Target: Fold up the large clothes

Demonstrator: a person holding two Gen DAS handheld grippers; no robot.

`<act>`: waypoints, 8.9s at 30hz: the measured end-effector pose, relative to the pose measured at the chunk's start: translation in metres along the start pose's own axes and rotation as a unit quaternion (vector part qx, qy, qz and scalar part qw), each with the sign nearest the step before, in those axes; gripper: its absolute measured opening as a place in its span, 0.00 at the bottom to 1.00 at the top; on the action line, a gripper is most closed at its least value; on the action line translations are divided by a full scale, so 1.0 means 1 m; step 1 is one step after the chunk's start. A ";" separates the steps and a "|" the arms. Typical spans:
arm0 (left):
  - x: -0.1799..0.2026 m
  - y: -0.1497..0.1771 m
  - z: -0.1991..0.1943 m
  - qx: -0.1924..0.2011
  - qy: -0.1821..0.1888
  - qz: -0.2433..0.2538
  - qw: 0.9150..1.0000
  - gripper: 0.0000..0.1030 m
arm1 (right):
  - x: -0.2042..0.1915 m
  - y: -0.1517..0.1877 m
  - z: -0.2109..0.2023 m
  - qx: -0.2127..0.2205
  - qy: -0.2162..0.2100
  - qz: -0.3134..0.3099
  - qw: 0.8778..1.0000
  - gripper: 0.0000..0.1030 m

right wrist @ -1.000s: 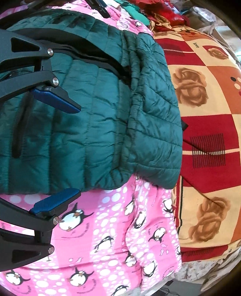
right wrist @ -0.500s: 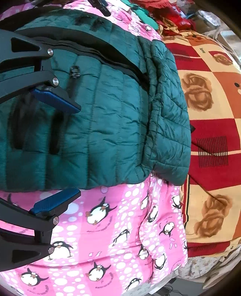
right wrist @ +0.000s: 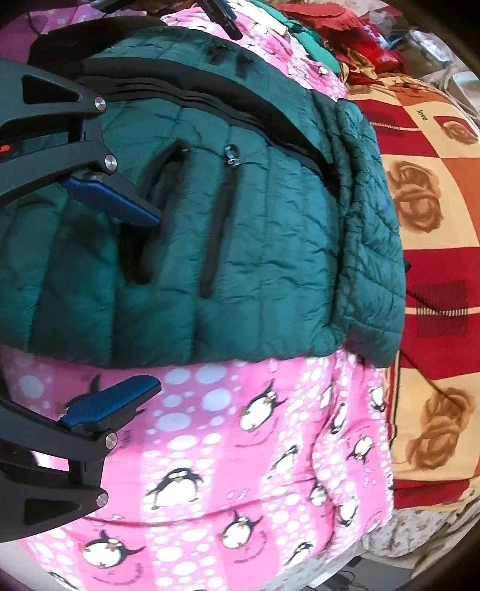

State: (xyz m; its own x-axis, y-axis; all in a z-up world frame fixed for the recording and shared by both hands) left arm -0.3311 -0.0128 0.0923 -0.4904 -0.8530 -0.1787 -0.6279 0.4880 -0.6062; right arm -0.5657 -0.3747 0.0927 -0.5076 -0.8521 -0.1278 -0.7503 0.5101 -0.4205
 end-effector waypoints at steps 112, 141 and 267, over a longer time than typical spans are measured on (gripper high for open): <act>0.012 -0.225 0.092 0.066 0.004 -0.054 0.996 0.16 | 0.024 -0.261 0.064 0.116 -0.087 0.080 0.986 0.22; -0.041 -0.228 0.091 0.111 0.092 -0.148 0.978 0.76 | 0.048 -0.279 0.066 0.136 -0.144 0.170 0.965 0.69; -0.009 -0.177 0.142 0.013 0.133 -0.120 0.984 0.95 | 0.034 -0.227 0.106 0.072 -0.079 0.136 0.985 0.99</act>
State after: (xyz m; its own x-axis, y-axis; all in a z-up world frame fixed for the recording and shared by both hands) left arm -0.1296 -0.1173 0.0908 -0.4722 -0.8632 0.1785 -0.7311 0.2703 -0.6265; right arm -0.3681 -0.5315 0.0884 -0.6013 -0.6995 -0.3862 -0.5217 0.7098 -0.4733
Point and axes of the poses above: each gripper's, at about its wrist camera, not at the fingertips, and z roughly the way its jaws point, x to its right, y to its underside, the point moved 3 cm from there along z, roughly the way its jaws point, and after that the axes turned 8 degrees about z, right-handed, at the moved point
